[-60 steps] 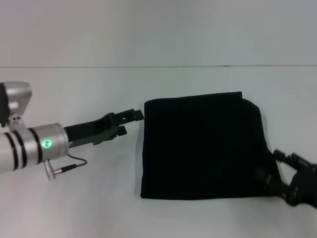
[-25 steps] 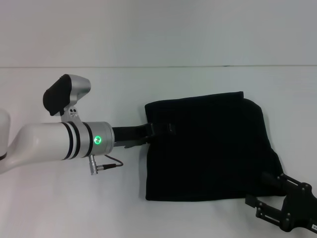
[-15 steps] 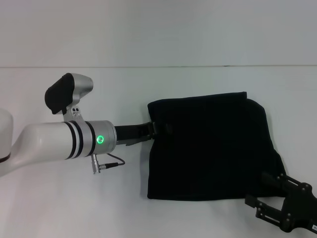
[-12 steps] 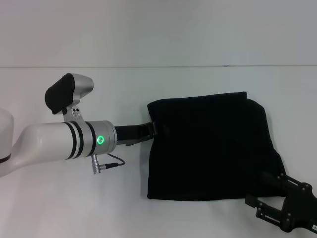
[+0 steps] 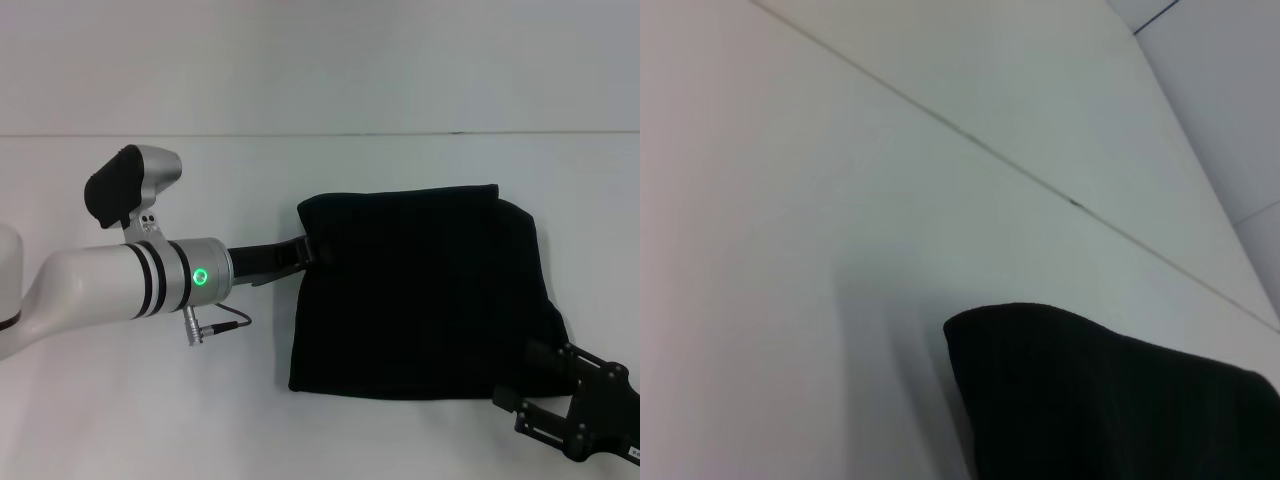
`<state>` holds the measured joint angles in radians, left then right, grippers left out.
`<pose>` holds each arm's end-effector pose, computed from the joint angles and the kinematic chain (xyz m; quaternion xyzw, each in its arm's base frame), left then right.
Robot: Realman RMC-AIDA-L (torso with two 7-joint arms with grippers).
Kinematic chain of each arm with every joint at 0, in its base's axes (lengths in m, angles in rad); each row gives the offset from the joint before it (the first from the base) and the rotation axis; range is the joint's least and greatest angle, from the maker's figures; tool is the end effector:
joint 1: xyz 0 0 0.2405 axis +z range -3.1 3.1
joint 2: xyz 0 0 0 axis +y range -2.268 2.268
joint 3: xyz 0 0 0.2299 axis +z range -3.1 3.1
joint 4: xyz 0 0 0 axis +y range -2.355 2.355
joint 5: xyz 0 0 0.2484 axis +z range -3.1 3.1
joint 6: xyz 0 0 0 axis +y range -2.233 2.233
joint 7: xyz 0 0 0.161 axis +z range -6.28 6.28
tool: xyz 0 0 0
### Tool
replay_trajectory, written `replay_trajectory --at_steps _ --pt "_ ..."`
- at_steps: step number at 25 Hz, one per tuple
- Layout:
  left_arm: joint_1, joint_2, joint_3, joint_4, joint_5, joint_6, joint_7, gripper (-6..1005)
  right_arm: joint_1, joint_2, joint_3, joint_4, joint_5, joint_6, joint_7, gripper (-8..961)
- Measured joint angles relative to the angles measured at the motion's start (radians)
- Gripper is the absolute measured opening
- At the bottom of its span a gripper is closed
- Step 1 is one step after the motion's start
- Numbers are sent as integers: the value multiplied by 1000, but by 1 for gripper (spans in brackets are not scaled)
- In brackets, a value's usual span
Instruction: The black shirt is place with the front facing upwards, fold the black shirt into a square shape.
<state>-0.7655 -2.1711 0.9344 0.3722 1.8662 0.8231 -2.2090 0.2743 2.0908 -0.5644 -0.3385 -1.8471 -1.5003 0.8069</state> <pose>-0.2281 0.4218 -0.1116 -0.7370 -0.6153 -0.2198 0.1731 0.3456 0.2578 -0.0415 -0.8947 0.2163 0.2852 0.2673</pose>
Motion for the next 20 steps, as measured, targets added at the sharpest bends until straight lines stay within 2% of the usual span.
replay_trajectory --at_steps 10,15,20 --pt "23 7 -17 9 -61 -21 22 42 4 0 10 -5 0 0 0 774" --pt "60 17 -126 27 -64 -25 50 42 8 0 16 -5 0 0 0 774" --pt "99 30 -191 34 -65 -5 52 42 13 0 20 -5 0 0 0 774"
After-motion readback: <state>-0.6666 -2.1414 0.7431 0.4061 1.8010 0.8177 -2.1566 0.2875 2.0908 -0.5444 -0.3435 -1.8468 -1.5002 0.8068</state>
